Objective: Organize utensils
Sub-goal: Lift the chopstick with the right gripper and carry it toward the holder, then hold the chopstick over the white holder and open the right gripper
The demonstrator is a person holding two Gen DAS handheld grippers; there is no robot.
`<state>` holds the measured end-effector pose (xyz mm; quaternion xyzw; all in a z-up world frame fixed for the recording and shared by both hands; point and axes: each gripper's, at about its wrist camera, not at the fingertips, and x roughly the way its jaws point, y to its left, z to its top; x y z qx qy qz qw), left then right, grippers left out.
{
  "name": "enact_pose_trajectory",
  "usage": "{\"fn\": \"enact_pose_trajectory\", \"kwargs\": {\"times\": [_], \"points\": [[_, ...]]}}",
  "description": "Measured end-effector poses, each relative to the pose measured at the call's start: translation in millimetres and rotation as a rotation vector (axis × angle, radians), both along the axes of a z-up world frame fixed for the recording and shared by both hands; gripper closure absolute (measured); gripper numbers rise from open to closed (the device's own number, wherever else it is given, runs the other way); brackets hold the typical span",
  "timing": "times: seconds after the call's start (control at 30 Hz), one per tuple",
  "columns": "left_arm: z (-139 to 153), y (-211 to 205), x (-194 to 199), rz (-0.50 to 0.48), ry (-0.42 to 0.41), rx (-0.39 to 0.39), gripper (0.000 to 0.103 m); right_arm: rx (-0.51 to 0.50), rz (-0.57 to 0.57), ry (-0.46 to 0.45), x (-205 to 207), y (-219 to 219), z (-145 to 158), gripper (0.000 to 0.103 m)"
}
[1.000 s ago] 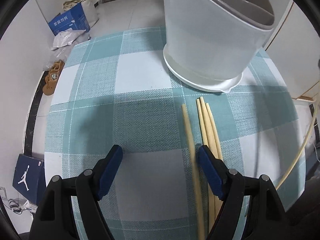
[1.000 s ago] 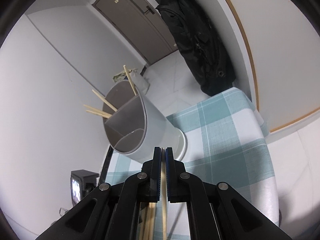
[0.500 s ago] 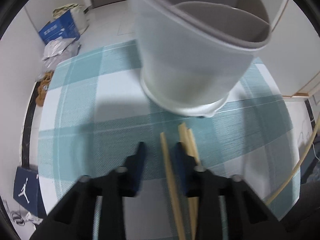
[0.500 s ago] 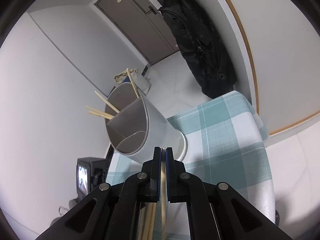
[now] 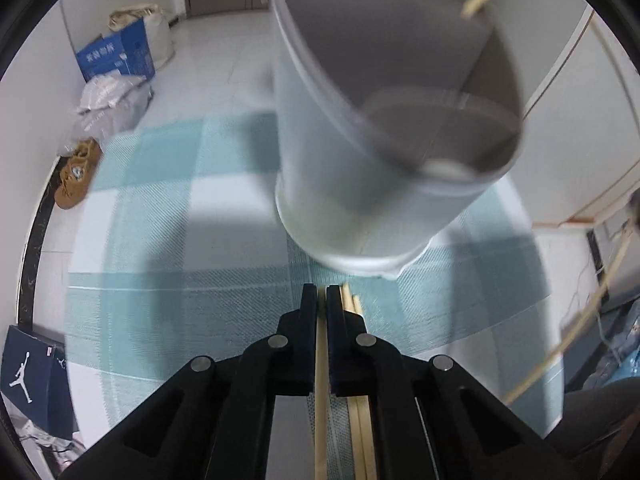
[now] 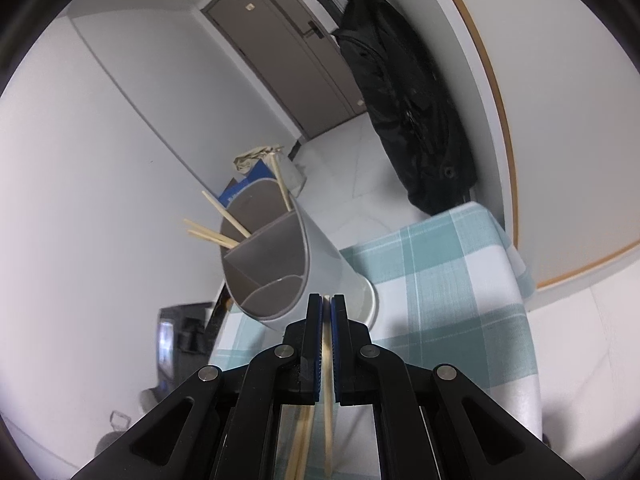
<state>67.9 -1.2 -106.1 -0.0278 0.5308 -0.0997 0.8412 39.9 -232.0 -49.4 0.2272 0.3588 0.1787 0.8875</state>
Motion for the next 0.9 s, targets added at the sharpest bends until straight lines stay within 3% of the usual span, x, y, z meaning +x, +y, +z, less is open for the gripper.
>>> {"fn": "enact_pose_trajectory", "kwargs": {"times": [0.27, 0.37, 0.53, 0.9], "points": [[60.2, 0.6, -42.7, 0.071, -0.238, -0.041, 0.102, -0.033, 0.003, -0.064, -18.4, 6.3, 12.9, 0.1], [72.5, -5.9, -54.2, 0.075, -0.292, -0.056, 0.102, -0.053, 0.009, -0.094, -25.4, 10.8, 19.7, 0.1], [86.1, -5.6, -64.3, 0.07, -0.353, -0.06, 0.103, -0.084, 0.028, -0.141, -37.1, 22.1, 28.1, 0.1], [104.8, 3.2, -70.3, 0.038, -0.366, -0.093, 0.103, -0.124, 0.016, -0.184, -51.4, 35.2, 38.7, 0.1]]}}
